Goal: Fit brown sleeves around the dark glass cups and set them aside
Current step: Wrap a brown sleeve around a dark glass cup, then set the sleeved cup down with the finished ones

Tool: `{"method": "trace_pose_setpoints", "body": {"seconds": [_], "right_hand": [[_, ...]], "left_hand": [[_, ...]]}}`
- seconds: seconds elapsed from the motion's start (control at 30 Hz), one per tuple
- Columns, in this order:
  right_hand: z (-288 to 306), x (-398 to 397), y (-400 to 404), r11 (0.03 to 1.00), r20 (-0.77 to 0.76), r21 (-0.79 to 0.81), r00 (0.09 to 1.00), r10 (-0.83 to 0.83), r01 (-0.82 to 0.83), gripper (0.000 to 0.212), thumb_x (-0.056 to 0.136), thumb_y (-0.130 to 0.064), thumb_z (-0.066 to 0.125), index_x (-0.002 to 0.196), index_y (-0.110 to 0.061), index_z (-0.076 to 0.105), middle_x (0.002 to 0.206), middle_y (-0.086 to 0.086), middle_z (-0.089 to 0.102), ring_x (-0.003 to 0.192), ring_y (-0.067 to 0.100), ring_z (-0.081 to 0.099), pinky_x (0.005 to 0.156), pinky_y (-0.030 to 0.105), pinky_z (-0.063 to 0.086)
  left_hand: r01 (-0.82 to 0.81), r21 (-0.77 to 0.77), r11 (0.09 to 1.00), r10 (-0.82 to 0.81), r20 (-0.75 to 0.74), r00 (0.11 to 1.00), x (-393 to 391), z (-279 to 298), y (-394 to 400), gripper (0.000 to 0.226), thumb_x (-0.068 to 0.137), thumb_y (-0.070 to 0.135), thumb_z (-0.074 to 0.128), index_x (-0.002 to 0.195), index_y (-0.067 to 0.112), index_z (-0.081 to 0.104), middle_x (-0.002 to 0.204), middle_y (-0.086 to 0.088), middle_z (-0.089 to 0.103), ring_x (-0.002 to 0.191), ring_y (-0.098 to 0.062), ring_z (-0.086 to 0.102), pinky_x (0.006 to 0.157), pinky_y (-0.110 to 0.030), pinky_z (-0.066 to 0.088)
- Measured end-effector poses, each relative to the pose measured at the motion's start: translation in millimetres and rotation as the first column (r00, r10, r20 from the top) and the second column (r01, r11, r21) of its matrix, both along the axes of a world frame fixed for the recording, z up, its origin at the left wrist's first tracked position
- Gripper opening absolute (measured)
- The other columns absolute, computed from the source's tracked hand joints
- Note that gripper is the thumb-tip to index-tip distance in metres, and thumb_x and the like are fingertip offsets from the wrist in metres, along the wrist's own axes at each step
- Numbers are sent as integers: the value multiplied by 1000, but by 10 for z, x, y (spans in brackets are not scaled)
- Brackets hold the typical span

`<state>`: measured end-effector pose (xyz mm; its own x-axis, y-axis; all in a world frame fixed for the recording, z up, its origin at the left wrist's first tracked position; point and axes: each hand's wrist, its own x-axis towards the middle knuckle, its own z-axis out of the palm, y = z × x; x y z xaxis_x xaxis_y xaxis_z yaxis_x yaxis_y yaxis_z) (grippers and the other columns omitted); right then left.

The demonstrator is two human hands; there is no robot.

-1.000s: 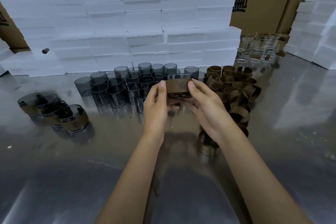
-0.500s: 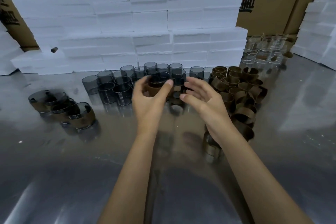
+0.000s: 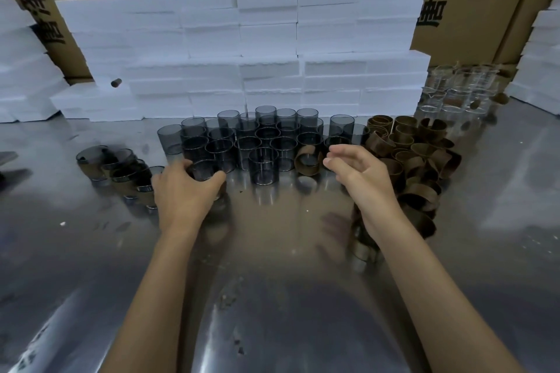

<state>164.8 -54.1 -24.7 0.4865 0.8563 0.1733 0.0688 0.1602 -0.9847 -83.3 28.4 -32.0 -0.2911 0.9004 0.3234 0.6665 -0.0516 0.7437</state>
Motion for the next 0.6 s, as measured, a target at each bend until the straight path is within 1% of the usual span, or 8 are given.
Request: {"method": "trace_pose_setpoints", "body": {"seconds": [0.1, 0.2, 0.27, 0.37, 0.47, 0.6], "right_hand": [[-6, -13, 0, 1000, -2, -30, 1000, 8, -8, 18, 91, -16, 75, 108, -19, 74, 106, -8, 74, 92, -6, 67, 85, 18, 50], [-8, -3, -3, 998, -14, -59, 1000, -3, 2, 14, 91, -17, 74, 105, -19, 75, 103, -9, 73, 95, -3, 65, 91, 24, 52], [-6, -5, -5, 997, -13, -77, 1000, 1, -2, 12, 92, -18, 73, 103, -19, 75, 101, -12, 72, 94, -3, 65, 96, 27, 54], [2, -17, -13, 996, -9, -89, 1000, 7, -8, 11, 92, -18, 73, 103, -18, 76, 100, -11, 72, 94, -2, 65, 99, 31, 55], [12, -30, -21, 995, -7, -101, 1000, 13, -14, 11, 93, -18, 72, 103, -16, 76, 101, -10, 72, 95, -1, 65, 102, 34, 54], [18, -34, -30, 994, -15, -108, 1000, 22, -24, 10, 93, -18, 71, 101, -16, 76, 100, -10, 72, 95, 0, 65, 102, 35, 54]], "left_hand": [[-38, 7, 999, 39, -121, 992, -60, -20, 7, 58, 82, 39, 76, 127, 3, 66, 132, -18, 50, 130, -36, 35, 107, -44, 35], [-119, 56, 991, 130, -283, 950, -104, -33, 46, 53, 83, 42, 75, 117, 2, 71, 136, -20, 45, 129, -38, 33, 106, -49, 28], [-144, 54, 988, 154, -333, 930, -145, -47, 84, 52, 86, 44, 72, 118, 4, 71, 143, -19, 42, 133, -37, 30, 107, -50, 24], [-166, 26, 986, 164, -351, 922, -218, -70, 152, 52, 91, 44, 66, 125, 4, 68, 146, -21, 42, 135, -37, 30, 108, -53, 23], [-209, 25, 978, 204, -356, 912, -307, -88, 236, 51, 95, 40, 62, 121, -4, 65, 143, -26, 44, 134, -41, 32, 108, -52, 25], [-237, 39, 971, 237, -322, 917, -477, -131, 362, 43, 98, 26, 56, 114, -13, 64, 141, -31, 42, 132, -46, 33, 108, -55, 27]]}}
